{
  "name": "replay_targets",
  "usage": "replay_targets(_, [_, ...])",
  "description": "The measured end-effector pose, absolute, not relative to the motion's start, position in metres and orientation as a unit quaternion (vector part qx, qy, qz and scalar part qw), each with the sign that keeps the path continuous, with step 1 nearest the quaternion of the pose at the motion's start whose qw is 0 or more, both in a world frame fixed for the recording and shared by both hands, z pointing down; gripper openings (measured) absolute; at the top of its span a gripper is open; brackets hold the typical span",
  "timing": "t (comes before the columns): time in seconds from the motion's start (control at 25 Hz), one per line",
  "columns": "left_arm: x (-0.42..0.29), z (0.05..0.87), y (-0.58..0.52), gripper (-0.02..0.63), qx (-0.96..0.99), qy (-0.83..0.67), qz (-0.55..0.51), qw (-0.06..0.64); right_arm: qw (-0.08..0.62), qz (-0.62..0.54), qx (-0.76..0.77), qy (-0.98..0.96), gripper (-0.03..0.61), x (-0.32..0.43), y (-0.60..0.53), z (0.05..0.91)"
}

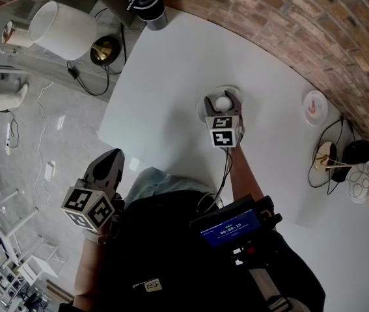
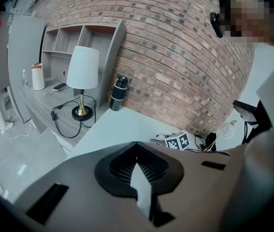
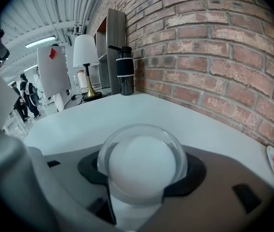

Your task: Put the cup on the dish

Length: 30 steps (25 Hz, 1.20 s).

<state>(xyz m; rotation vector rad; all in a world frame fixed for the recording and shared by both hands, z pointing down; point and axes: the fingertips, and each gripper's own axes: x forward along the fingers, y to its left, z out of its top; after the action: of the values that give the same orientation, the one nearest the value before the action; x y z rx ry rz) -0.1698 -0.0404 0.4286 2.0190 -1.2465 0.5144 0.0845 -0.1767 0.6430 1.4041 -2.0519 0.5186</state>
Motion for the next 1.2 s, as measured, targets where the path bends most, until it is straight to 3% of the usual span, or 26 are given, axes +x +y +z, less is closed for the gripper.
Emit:
replay_targets(0.32, [-0.171,0.427,-0.038,0.005,0.779,-0.484,0.196,0.348,0.299,0.193,0.527,-0.772,0.259,0.084,-0.175,0.645])
replay_targets(0.52, [-0.171,0.426,-0.038,0.005,0.778,-0.486,0.195,0.347,0.297,0.183,0.517,-0.782,0.331,0.078,-0.173,0.645])
replay_targets(1.2, [-0.172,0.421,-0.034,0.005,0.779,-0.492,0.192,0.337,0.279,0.181,0.519,-0.788,0.347,0.077,-0.168,0.632])
